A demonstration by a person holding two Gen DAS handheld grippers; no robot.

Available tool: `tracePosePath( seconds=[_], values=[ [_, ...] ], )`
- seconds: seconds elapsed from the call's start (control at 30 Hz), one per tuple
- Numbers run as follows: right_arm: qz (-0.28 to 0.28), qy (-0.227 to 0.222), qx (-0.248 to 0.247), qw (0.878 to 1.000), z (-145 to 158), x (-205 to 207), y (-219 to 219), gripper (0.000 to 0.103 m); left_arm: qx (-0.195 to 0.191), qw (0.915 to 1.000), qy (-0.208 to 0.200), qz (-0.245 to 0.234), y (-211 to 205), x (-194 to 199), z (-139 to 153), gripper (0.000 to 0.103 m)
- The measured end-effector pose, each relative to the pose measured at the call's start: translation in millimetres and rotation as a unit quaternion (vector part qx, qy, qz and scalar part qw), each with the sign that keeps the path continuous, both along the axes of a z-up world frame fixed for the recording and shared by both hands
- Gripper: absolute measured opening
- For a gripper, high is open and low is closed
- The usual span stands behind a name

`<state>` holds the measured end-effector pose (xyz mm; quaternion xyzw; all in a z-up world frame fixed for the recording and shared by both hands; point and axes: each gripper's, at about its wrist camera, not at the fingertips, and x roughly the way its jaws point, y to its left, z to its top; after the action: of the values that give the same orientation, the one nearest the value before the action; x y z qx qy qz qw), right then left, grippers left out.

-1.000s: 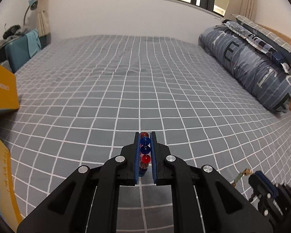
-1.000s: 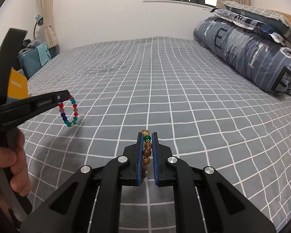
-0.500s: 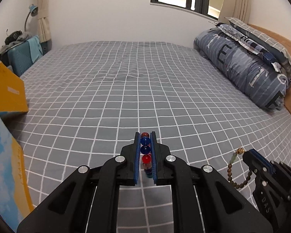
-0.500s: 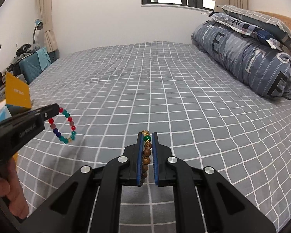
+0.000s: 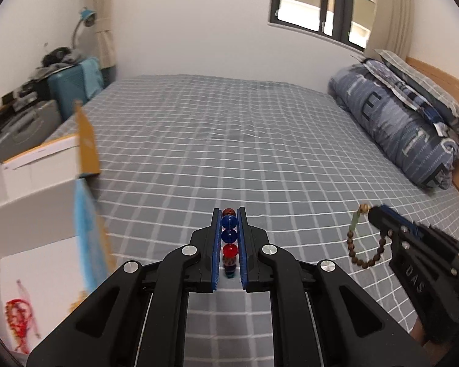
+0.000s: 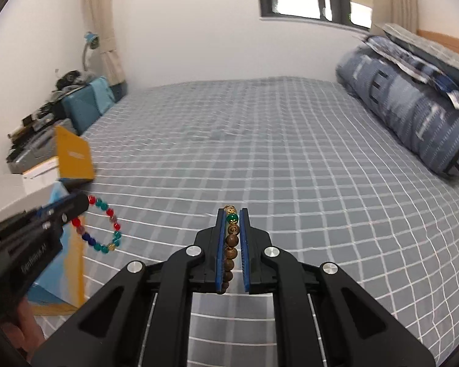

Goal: Organize jewelry
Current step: 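Carry the glass and wooden bracelets over the white box with both tools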

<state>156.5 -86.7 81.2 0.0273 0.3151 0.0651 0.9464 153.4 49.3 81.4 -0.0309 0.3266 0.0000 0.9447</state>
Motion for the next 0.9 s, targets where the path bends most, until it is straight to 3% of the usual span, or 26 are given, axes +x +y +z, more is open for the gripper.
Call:
tracePosePath(
  seconds=[0.23, 0.47, 0.7, 0.9],
  values=[
    [0.062, -0.011, 0.010, 0.998, 34, -18, 81, 0.008, -0.002, 0.9990, -0.003, 0.045, 66, -45, 34, 0.009],
    [0.138, -0.006, 0.006, 0.990, 46, -39, 174, 0.008, 0.023, 0.9935, 0.002, 0.112, 146, -90, 51, 0.009],
    [0.206, 0.009, -0.031, 0.978, 27, -58, 269, 0.008, 0.018, 0.9841, 0.036, 0.173, 227, -122, 27, 0.009],
    [0.234, 0.065, -0.043, 0.969, -5, -55, 317, 0.008, 0.008, 0.9762, 0.074, 0.204, 271, -132, -6, 0.009]
  ],
)
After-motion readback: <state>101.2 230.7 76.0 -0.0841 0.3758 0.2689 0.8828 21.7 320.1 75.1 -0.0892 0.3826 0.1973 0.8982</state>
